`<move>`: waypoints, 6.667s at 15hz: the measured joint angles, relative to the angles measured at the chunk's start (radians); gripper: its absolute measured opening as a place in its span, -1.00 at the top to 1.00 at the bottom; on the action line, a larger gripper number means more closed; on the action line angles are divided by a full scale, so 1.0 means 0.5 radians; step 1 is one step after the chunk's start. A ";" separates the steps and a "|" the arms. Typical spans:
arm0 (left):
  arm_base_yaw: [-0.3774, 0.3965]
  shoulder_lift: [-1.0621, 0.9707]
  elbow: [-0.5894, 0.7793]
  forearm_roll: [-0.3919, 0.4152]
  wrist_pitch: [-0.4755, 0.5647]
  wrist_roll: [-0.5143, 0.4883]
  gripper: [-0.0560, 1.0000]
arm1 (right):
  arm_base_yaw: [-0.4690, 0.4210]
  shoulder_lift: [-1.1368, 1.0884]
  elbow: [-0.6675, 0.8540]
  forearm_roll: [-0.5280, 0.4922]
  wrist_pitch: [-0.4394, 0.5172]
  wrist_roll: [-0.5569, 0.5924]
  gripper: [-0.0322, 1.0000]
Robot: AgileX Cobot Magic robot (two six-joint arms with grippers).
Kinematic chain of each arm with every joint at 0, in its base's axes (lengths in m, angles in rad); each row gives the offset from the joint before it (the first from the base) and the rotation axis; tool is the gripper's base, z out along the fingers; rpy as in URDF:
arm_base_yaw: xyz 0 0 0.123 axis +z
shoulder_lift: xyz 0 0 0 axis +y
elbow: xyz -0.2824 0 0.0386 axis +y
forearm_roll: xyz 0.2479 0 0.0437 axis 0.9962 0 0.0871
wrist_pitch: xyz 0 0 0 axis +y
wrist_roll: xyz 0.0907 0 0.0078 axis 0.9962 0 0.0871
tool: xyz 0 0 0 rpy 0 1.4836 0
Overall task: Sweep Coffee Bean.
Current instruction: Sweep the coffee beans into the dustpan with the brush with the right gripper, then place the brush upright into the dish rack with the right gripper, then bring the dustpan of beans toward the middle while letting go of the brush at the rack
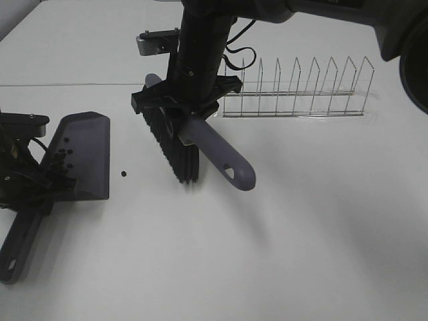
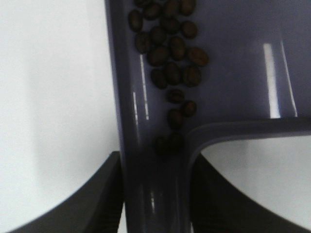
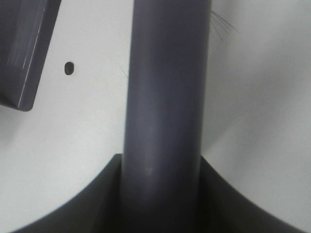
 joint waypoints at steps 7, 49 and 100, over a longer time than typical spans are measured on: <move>0.000 0.044 -0.006 -0.002 -0.014 -0.004 0.18 | 0.172 0.160 -0.044 0.038 -0.142 0.000 0.24; -0.506 -0.146 0.002 -0.176 -0.070 0.002 0.18 | -0.816 -0.684 1.086 -0.612 -0.060 0.210 0.24; -0.534 -0.038 0.000 -0.420 -0.326 0.042 0.18 | -0.884 -0.248 0.034 -0.588 0.306 0.212 -0.58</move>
